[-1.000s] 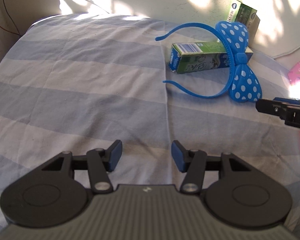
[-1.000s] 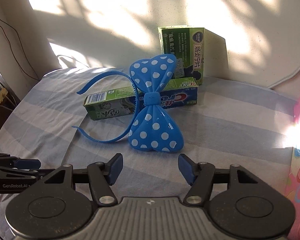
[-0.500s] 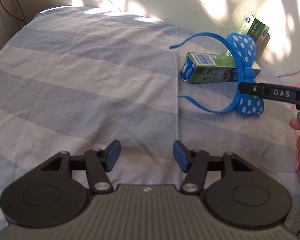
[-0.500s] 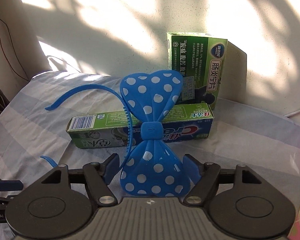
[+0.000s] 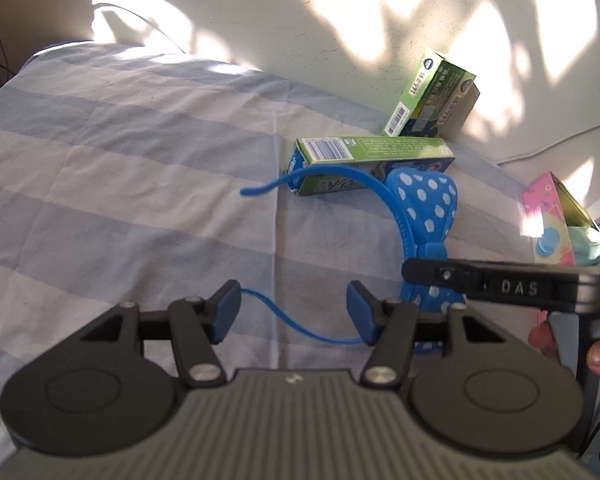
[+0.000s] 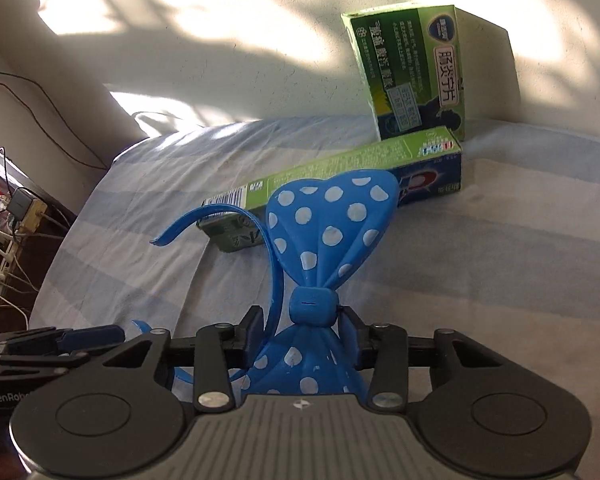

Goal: Organize objects
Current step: 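Close the right tool on the headband's bow and lift it, then carry the headband into the gold tin and open the right tool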

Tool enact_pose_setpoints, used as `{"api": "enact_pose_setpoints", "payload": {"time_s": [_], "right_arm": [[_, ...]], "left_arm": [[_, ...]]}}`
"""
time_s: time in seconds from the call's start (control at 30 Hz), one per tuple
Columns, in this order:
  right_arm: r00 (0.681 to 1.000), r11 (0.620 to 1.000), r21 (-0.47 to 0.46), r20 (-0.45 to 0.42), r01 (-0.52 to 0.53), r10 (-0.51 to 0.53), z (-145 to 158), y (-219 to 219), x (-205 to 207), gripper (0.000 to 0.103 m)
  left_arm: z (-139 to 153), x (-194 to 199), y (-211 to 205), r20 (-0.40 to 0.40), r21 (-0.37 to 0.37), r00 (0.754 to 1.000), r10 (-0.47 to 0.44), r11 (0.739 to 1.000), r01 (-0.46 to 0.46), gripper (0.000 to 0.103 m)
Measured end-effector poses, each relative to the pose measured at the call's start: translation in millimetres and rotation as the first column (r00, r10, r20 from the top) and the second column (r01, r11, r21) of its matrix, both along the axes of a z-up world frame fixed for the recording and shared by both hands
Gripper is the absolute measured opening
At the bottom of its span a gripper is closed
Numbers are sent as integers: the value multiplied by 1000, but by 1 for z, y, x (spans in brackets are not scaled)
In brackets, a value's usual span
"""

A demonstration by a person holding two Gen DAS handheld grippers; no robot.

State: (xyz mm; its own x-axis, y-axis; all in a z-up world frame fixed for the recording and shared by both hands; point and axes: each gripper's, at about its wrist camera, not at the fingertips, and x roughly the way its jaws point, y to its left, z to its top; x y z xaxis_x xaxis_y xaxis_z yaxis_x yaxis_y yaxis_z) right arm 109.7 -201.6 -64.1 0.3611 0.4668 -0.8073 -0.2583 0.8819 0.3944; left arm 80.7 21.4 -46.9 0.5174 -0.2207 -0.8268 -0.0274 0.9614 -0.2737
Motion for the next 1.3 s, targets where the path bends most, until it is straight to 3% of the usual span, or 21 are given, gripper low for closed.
{"api": "enact_pose_setpoints", "payload": {"time_s": [0.17, 0.37, 0.47, 0.53, 0.6, 0.67, 0.83, 1.03, 1.3], "right_arm": [[999, 1000, 8, -41, -5, 5, -6, -9, -46, 38], [1000, 1000, 3, 25, -8, 8, 7, -9, -60, 35], [999, 1000, 2, 35, -28, 27, 7, -5, -64, 31], [998, 999, -3, 38, -40, 40, 6, -3, -67, 31], [998, 999, 0, 46, -50, 50, 7, -2, -71, 31], [996, 998, -10, 59, -59, 60, 11, -3, -74, 31], [992, 999, 2, 116, -48, 48, 30, -21, -77, 31], [956, 1000, -17, 292, -6, 11, 68, -64, -88, 31], [899, 985, -8, 411, 171, -153, 98, -178, -106, 32]], "left_arm": [[2, -5, -12, 16, -20, 998, -62, 998, 62, 62], [-4, -1, -44, -31, -148, 982, -188, 972, 182, 62], [-9, 3, -61, -50, -176, 974, -222, 962, 211, 61], [-14, 5, -70, -61, -196, 971, -233, 956, 217, 60], [-20, 6, -73, -88, -215, 969, -230, 955, 207, 47], [-18, 2, -76, -87, -215, 971, -221, 956, 198, 47], [9, -4, -93, -28, -205, 975, -220, 956, 209, 44], [57, -7, -140, 94, -179, 965, -244, 950, 258, 44], [91, -5, -259, 205, -145, 897, -391, 895, 423, 44]]}}
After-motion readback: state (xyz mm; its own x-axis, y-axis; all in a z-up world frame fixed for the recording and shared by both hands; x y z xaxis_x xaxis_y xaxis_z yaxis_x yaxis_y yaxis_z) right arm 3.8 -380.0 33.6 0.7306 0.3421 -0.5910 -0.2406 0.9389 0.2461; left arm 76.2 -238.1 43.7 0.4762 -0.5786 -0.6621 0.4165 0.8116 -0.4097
